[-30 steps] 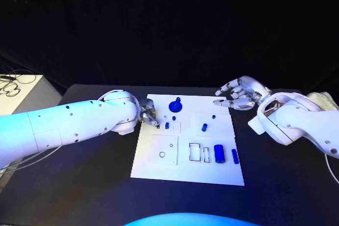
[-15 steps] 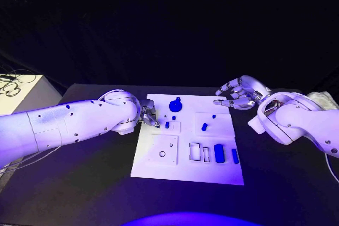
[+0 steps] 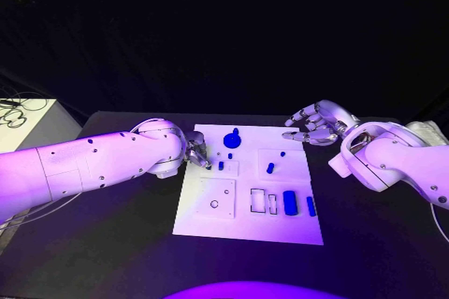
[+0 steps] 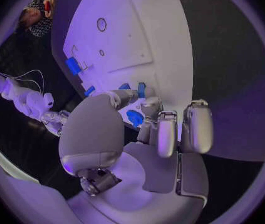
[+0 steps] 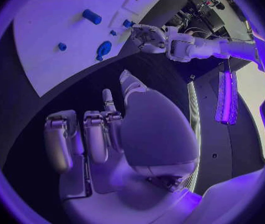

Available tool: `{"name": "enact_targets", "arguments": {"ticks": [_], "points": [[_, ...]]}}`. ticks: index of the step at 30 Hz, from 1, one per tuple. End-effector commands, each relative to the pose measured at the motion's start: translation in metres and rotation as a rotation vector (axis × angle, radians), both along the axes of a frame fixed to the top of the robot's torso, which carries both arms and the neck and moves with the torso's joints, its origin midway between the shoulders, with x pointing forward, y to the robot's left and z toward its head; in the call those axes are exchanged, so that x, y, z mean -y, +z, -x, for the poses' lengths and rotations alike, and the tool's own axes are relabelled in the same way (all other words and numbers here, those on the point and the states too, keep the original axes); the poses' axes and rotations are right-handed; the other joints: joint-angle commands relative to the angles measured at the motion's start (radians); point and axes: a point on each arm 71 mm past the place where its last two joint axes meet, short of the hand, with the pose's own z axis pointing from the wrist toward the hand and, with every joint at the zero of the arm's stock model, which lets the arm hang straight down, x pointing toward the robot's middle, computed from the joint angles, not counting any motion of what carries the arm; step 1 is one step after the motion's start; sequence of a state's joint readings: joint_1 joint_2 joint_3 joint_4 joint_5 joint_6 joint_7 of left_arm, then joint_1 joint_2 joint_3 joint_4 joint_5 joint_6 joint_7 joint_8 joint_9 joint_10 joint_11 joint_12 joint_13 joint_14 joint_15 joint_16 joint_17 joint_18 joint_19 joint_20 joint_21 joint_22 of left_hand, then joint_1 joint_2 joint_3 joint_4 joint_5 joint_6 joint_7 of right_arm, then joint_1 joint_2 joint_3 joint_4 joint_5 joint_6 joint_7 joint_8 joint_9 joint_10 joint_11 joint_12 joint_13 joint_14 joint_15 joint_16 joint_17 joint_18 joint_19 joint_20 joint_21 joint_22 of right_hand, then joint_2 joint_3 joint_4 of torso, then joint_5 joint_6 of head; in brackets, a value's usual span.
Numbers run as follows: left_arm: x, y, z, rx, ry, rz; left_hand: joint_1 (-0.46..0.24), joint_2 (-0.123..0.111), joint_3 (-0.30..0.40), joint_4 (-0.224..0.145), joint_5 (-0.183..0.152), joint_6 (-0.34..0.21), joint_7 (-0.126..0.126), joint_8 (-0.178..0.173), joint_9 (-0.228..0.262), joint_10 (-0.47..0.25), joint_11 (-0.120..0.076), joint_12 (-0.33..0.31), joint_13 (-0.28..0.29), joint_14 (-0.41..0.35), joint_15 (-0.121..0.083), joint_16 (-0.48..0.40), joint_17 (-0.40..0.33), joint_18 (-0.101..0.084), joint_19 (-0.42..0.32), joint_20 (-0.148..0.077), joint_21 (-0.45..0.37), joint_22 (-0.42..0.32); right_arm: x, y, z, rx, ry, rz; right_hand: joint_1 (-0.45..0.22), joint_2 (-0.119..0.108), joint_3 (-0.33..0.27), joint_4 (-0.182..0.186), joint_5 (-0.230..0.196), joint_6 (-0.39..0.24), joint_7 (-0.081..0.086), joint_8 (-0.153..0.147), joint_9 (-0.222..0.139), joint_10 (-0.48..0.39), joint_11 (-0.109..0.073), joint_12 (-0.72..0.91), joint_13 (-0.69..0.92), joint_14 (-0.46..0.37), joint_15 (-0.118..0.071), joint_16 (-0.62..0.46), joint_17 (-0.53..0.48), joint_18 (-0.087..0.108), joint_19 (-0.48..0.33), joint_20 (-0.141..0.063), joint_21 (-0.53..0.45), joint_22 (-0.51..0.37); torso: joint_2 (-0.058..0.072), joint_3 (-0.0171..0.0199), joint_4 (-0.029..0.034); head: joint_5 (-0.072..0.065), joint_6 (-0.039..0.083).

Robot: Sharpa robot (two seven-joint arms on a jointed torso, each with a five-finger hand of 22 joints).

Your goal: Assemble the parts on the task board

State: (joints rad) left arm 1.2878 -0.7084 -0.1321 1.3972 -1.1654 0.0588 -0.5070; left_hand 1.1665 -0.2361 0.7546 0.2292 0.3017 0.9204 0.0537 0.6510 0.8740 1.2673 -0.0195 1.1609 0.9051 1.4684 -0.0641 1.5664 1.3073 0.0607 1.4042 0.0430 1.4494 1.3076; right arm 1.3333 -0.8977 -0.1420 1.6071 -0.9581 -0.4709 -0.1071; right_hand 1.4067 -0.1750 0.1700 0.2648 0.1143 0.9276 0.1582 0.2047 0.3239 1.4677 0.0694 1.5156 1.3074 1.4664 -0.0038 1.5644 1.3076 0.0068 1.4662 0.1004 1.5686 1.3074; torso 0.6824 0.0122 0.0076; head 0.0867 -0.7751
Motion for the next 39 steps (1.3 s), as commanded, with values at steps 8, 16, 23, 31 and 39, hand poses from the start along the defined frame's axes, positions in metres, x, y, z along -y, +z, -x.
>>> {"name": "enact_targets", "arguments": {"ticks": [8,16,23,31,39], "points": [[0.0065,-0.0057,0.0008,-0.039,-0.006,0.018,-0.013,0.004,0.181,-0.177,0.002,0.008,0.000,0.007,0.001,0.009,0.001,0.006,0.002,0.102,-0.005,0.004,0.263,-0.004,0.002,0.001,0.002,0.035,-0.0010,0.0001,0.0012,-0.001,0.018,0.004,-0.003,-0.001,-0.001,0.007,0.004,0.001,-0.003,0.003,-0.001,0.050,0.005,-0.001,0.215,0.103,0.005,0.005,0.259,-0.006,0.103,0.005,-0.001,0.262,0.001,-0.0005,0.0001,-0.004,-0.006],[0.0092,-0.0094,0.0020,-0.051,-0.004,0.028,-0.038,0.000,0.168,-0.167,-0.004,0.013,-0.004,0.010,0.002,0.017,-0.001,0.007,0.005,0.102,-0.006,0.004,0.263,-0.004,0.002,0.001,0.001,0.035,-0.0010,0.0001,0.0011,0.000,0.019,0.004,-0.003,-0.001,-0.001,0.007,0.004,0.001,-0.003,0.003,-0.001,0.050,0.005,-0.001,0.215,0.103,0.005,0.005,0.259,-0.006,0.103,0.005,-0.001,0.262,0.001,-0.0004,0.0009,-0.006,-0.009],[0.0095,-0.0102,0.0025,-0.056,-0.005,0.030,-0.046,-0.001,0.161,-0.163,-0.005,0.015,-0.007,0.011,0.002,0.020,-0.003,0.009,0.008,0.102,-0.007,0.004,0.263,-0.005,0.004,0.000,0.002,0.038,-0.0010,0.0001,0.0008,0.001,0.019,0.004,-0.003,-0.001,-0.001,0.007,0.004,0.001,-0.003,0.003,-0.001,0.050,0.005,-0.001,0.215,0.103,0.005,0.005,0.259,-0.006,0.103,0.005,-0.001,0.262,0.001,-0.0002,0.0015,-0.005,-0.013],[0.0088,-0.0107,0.0031,-0.060,-0.007,0.027,-0.048,-0.004,0.156,-0.164,-0.005,0.019,-0.010,0.014,0.003,0.023,-0.005,0.009,0.008,0.102,-0.009,0.004,0.263,-0.005,0.004,0.000,0.002,0.039,-0.0007,0.0001,0.0008,0.001,0.018,0.004,-0.003,-0.001,-0.001,0.007,0.004,0.001,-0.003,0.003,-0.001,0.050,0.005,-0.001,0.215,0.103,0.005,0.005,0.259,-0.006,0.103,0.005,-0.001,0.262,0.000,-0.0009,0.0003,-0.003,-0.013],[0.0088,-0.0109,0.0037,-0.059,-0.008,0.028,-0.066,-0.015,0.137,-0.154,-0.006,0.020,-0.015,0.014,0.003,0.026,-0.008,0.008,0.008,0.102,-0.011,0.004,0.263,-0.005,0.004,-0.003,0.001,0.038,-0.0005,0.0001,0.0008,0.002,0.018,0.004,-0.003,-0.001,-0.001,0.007,0.004,0.001,-0.003,0.003,-0.001,0.050,0.005,-0.001,0.215,0.103,0.005,0.005,0.259,-0.006,0.103,0.005,-0.001,0.262,0.000,-0.0008,0.0008,-0.003,-0.014]]}}
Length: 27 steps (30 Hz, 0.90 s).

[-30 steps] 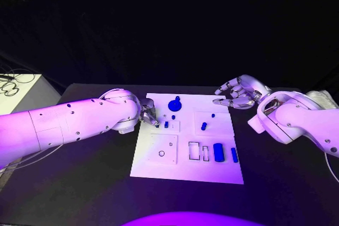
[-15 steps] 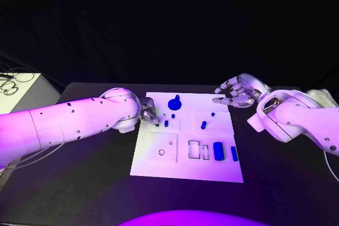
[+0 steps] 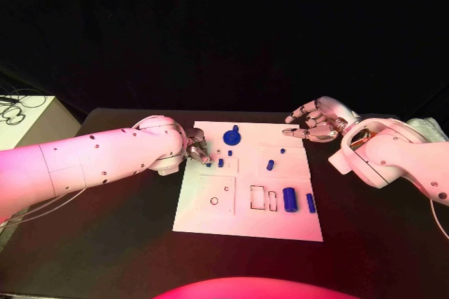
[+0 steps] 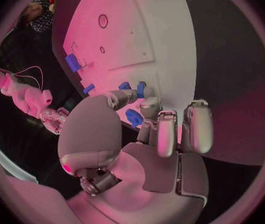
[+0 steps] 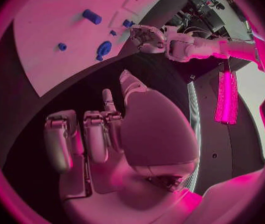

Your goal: Assemble the parts on the task board

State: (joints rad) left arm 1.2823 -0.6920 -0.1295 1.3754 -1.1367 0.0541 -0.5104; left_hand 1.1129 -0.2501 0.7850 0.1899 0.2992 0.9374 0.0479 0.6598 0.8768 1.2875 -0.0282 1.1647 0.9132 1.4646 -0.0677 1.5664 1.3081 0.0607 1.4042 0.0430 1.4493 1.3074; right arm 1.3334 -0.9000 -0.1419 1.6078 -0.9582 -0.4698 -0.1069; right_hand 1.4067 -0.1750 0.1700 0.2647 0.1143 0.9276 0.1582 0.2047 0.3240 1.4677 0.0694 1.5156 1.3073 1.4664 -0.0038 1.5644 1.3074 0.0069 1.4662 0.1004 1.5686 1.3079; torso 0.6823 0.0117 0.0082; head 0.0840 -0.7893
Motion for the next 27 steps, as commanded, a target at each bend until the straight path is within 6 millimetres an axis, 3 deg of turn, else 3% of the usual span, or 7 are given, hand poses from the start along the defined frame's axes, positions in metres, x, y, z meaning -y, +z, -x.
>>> {"name": "enact_targets", "arguments": {"ticks": [1,18,23,27], "points": [[0.0067,-0.0076,0.0065,-0.042,-0.028,0.011,-0.014,-0.002,0.105,-0.114,-0.003,0.003,-0.009,0.006,0.000,0.005,0.000,0.003,-0.001,0.106,-0.008,0.004,0.263,-0.005,0.004,-0.003,0.001,0.038,-0.0014,0.0001,0.0006,0.002,0.019,0.003,-0.003,-0.001,-0.001,0.007,0.004,0.001,-0.003,0.003,-0.001,0.050,0.005,-0.001,0.215,0.103,0.005,0.005,0.260,-0.006,0.103,0.005,-0.001,0.261,0.000,-0.0003,0.0001,0.000,0.000],[0.0050,-0.0078,0.0084,-0.039,-0.031,0.009,-0.022,-0.013,0.092,-0.108,0.004,0.004,-0.018,0.002,-0.005,0.004,-0.007,-0.001,-0.003,0.106,-0.014,0.004,0.263,-0.004,0.003,-0.008,-0.002,0.035,-0.0013,0.0001,0.0005,0.003,0.019,0.003,-0.003,-0.001,-0.001,0.007,0.004,0.001,-0.003,0.003,-0.001,0.050,0.005,-0.001,0.215,0.103,0.005,0.005,0.260,-0.006,0.103,0.005,-0.001,0.261,0.001,-0.0006,-0.0001,0.002,0.000],[0.0043,-0.0076,0.0087,-0.033,-0.029,0.010,0.003,-0.020,0.113,-0.135,0.062,0.001,-0.013,0.006,-0.002,0.005,-0.006,-0.005,-0.003,0.106,-0.015,0.004,0.263,-0.005,0.004,-0.011,-0.002,0.037,-0.0013,0.0001,0.0004,0.003,0.019,0.003,-0.003,0.001,-0.001,0.011,0.004,0.000,-0.003,0.005,-0.001,0.048,0.005,-0.003,0.213,0.103,0.005,0.004,0.257,-0.005,0.102,0.005,-0.003,0.259,0.001,-0.0007,-0.0007,0.003,-0.001],[0.0043,-0.0072,0.0085,-0.026,-0.024,0.014,0.004,-0.018,0.115,-0.136,0.068,0.001,-0.012,0.007,-0.002,0.006,-0.005,-0.005,-0.002,0.106,-0.014,0.004,0.263,-0.005,0.004,-0.011,-0.002,0.037,-0.0017,0.0001,0.0003,0.004,0.020,0.003,-0.003,0.001,-0.001,0.011,0.004,0.000,-0.003,0.005,-0.001,0.048,0.005,-0.003,0.213,0.103,0.005,0.004,0.257,-0.005,0.102,0.005,-0.003,0.259,0.001,-0.0012,-0.0002,0.002,0.000]]}}
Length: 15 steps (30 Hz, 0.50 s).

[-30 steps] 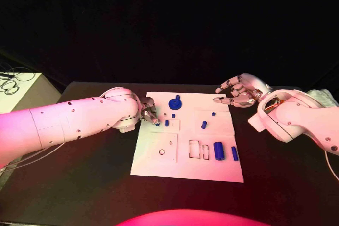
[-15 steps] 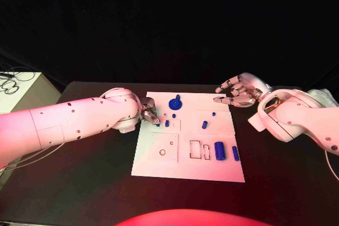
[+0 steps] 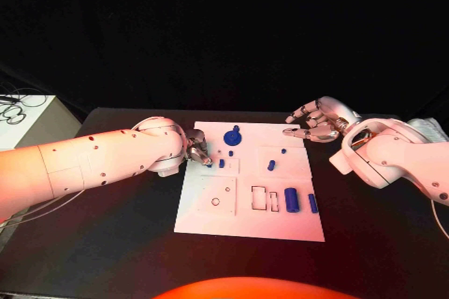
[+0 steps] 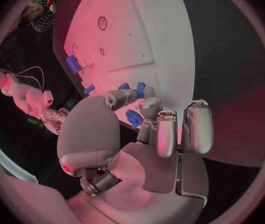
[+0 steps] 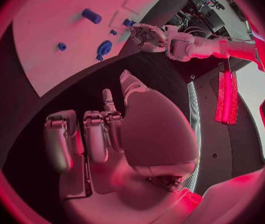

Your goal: Assemble the parts on the task board

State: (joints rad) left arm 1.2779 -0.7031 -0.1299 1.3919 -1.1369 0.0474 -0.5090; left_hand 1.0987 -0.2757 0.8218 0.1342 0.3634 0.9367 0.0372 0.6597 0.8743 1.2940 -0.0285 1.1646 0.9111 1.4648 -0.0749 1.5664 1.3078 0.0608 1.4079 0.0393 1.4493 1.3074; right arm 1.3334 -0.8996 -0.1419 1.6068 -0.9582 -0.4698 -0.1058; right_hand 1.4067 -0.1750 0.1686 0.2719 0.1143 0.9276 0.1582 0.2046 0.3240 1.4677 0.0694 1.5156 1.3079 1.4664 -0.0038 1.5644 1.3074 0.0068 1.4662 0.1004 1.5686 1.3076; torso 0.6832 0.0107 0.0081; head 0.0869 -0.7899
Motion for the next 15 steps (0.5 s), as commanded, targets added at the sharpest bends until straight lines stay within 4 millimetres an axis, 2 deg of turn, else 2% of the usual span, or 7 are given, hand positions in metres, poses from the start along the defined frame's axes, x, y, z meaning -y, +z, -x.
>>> {"name": "enact_targets", "arguments": {"ticks": [1,3,15], "points": [[0.0052,-0.0057,0.0047,-0.023,-0.021,0.010,0.018,0.007,0.078,-0.080,0.003,0.002,-0.001,0.007,0.001,-0.001,-0.005,-0.005,0.000,0.106,-0.007,0.004,0.263,-0.005,0.001,-0.007,-0.002,0.037,-0.0019,0.0001,0.0005,0.003,0.020,0.003,-0.003,0.001,0.000,0.003,0.004,0.000,-0.003,0.005,-0.001,0.048,0.005,-0.003,0.213,0.103,0.005,0.004,0.257,-0.005,0.102,0.005,-0.003,0.260,0.000,-0.0003,-0.0001,-0.001,0.000],[0.0052,-0.0056,0.0048,-0.022,-0.019,0.013,0.015,0.007,0.076,-0.078,0.005,0.004,-0.001,0.008,0.002,0.000,-0.004,-0.004,0.001,0.106,-0.006,0.004,0.263,-0.005,0.001,-0.007,-0.002,0.038,-0.0020,0.0001,0.0005,0.003,0.020,0.003,-0.003,0.001,0.000,0.003,0.004,0.000,-0.003,0.005,-0.001,0.048,0.005,-0.003,0.213,0.103,0.005,0.004,0.257,-0.005,0.102,0.005,-0.003,0.260,0.000,0.0001,-0.0001,-0.002,-0.001],[0.0045,-0.0055,0.0051,-0.023,-0.015,0.019,-0.053,0.000,-0.002,-0.010,-0.006,0.018,-0.010,0.007,-0.007,0.001,-0.009,-0.005,0.001,0.106,-0.009,0.004,0.263,-0.005,0.000,-0.008,-0.005,0.036,-0.0019,0.0001,0.0004,0.003,0.019,0.003,-0.003,0.001,0.000,0.003,0.004,0.000,-0.003,0.005,-0.001,0.048,0.005,-0.003,0.213,0.103,0.005,0.004,0.257,-0.005,0.102,0.005,-0.003,0.260,0.000,0.0009,-0.0003,-0.002,-0.001]]}}
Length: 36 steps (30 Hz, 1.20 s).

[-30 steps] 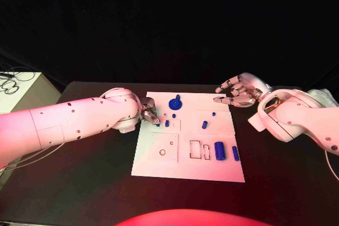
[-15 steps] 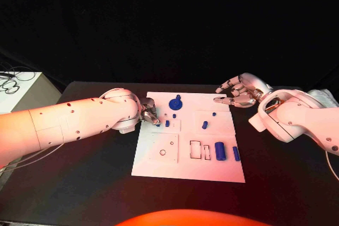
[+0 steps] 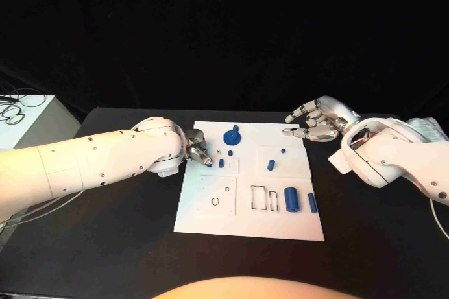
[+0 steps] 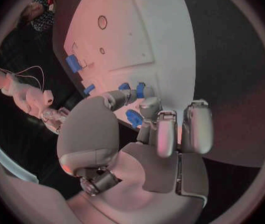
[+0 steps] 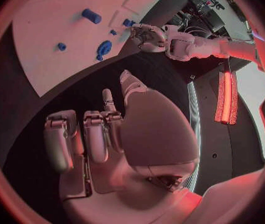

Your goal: Assemble the parts on the task board

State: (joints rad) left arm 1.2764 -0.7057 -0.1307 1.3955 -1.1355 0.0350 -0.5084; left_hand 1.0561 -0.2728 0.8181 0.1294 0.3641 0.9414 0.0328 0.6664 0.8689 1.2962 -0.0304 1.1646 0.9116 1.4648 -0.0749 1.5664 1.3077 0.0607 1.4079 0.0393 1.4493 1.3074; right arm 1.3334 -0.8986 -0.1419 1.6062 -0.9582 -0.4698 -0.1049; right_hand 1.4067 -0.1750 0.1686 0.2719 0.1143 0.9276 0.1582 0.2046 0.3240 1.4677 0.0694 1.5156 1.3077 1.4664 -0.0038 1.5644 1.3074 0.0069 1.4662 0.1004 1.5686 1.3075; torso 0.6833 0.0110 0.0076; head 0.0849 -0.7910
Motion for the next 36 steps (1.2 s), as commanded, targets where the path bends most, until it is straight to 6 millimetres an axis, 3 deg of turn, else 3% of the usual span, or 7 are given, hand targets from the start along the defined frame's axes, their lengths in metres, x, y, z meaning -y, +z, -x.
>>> {"name": "enact_targets", "arguments": {"ticks": [1,16,26,36], "points": [[0.0049,-0.0052,0.0045,-0.029,-0.021,0.013,-0.013,-0.003,-0.003,-0.001,-0.007,0.014,-0.006,0.000,-0.003,-0.001,-0.007,-0.004,0.002,0.106,-0.009,0.004,0.263,-0.004,0.000,-0.008,-0.006,0.035,-0.0015,0.0001,0.0006,0.003,0.018,0.003,-0.003,0.001,0.000,0.003,0.004,0.000,-0.003,0.005,-0.001,0.048,0.005,-0.003,0.213,0.103,0.005,0.004,0.257,-0.005,0.102,0.005,-0.003,0.260,0.000,0.0005,0.0001,0.000,0.000],[0.0037,-0.0055,0.0047,-0.034,-0.022,0.011,-0.032,-0.002,-0.042,0.034,-0.008,0.022,-0.007,-0.005,-0.010,0.000,-0.007,-0.001,0.007,0.106,-0.009,0.004,0.263,-0.005,0.001,-0.009,-0.006,0.037,-0.0009,0.0001,0.0005,0.003,0.017,0.003,-0.003,0.001,0.000,0.004,0.004,-0.001,-0.003,0.005,-0.001,0.048,0.005,-0.003,0.213,0.103,0.005,0.004,0.257,-0.006,0.102,0.005,-0.003,0.260,0.000,-0.0004,0.0008,-0.001,-0.001],[0.0035,-0.0051,0.0040,-0.027,-0.016,0.015,-0.041,0.010,-0.142,0.095,-0.008,0.031,-0.006,-0.010,-0.019,-0.002,-0.006,-0.002,0.008,0.106,-0.009,0.004,0.263,-0.005,0.002,-0.009,-0.008,0.037,-0.0008,0.0001,0.0005,0.004,0.017,0.003,-0.003,0.001,0.000,0.004,0.004,-0.001,-0.003,0.005,-0.001,0.048,0.005,-0.003,0.213,0.103,0.005,0.004,0.257,-0.006,0.102,0.005,-0.003,0.260,0.001,0.0003,0.0009,-0.001,-0.001],[0.0017,-0.0054,0.0032,-0.028,-0.011,0.012,-0.037,0.013,-0.178,0.116,-0.007,0.031,-0.005,-0.013,-0.022,-0.004,-0.006,-0.002,0.008,0.106,-0.008,0.004,0.263,-0.004,0.001,-0.008,-0.009,0.036,-0.0008,0.0004,0.0007,0.006,0.018,0.004,-0.002,0.002,0.000,0.004,0.004,-0.001,-0.003,0.006,-0.001,0.049,0.005,-0.002,0.214,0.103,0.005,0.003,0.256,-0.005,0.102,0.004,-0.003,0.260,0.000,0.0003,0.0006,0.000,-0.002]]}}
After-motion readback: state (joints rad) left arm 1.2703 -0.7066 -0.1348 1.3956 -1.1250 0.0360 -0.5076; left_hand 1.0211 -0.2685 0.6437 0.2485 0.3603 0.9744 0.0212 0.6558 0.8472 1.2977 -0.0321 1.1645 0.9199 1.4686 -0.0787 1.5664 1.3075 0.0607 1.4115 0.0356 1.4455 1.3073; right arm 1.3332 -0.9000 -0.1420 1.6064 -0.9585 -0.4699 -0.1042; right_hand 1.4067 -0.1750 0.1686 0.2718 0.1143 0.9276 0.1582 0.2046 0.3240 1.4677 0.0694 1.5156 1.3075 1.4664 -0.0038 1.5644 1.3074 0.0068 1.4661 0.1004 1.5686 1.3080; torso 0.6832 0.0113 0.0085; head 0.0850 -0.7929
